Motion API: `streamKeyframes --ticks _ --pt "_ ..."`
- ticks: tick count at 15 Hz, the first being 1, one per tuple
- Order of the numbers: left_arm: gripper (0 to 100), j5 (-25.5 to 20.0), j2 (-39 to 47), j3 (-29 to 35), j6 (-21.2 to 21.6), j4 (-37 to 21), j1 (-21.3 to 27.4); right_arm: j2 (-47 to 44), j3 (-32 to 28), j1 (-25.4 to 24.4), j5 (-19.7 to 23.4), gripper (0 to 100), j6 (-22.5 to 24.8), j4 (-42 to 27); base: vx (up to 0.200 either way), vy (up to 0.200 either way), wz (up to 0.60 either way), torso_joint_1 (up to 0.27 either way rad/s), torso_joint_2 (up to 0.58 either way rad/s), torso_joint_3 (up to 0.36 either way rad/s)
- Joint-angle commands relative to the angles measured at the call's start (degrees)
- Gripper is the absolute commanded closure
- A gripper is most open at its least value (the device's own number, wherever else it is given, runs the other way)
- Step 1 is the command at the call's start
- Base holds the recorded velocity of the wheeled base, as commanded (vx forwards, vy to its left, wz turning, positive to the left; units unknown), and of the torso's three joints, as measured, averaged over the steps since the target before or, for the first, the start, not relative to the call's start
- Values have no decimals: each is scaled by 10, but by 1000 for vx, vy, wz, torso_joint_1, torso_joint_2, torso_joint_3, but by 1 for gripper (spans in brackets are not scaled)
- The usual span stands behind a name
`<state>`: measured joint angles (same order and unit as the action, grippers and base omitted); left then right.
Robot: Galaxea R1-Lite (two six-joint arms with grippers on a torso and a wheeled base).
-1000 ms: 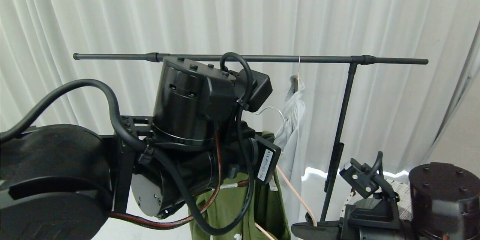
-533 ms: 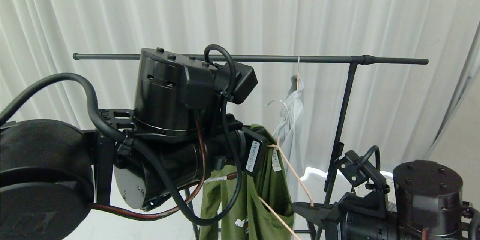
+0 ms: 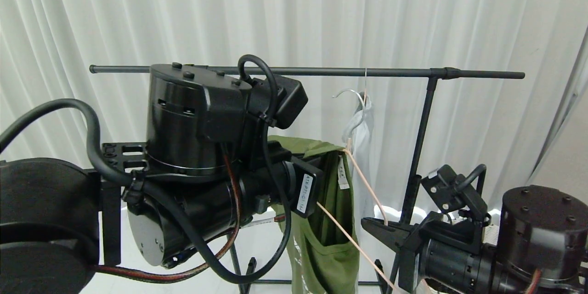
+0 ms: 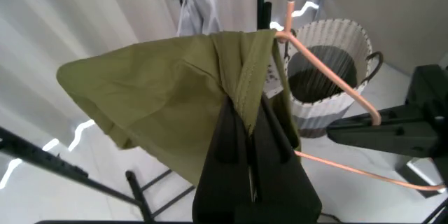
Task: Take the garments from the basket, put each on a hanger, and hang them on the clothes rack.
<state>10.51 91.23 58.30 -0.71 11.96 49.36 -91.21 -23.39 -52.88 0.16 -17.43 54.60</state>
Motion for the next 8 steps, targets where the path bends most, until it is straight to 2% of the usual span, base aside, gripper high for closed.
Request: streamKeyframes --ticks 1,4,5,8 --pt "100 0 -1 -1 0 1 8 2 -1 0 0 100 8 9 0 0 0 0 0 0" --pt "100 0 -2 -2 0 1 20 2 0 0 -2 100 28 33 0 0 0 0 0 0" --pt "0 0 -3 -3 0 1 25 2 0 0 -2 100 35 39 0 0 0 0 0 0" --pt "0 2 -6 -14 0 1 28 2 0 0 -2 100 48 49 0 0 0 0 0 0"
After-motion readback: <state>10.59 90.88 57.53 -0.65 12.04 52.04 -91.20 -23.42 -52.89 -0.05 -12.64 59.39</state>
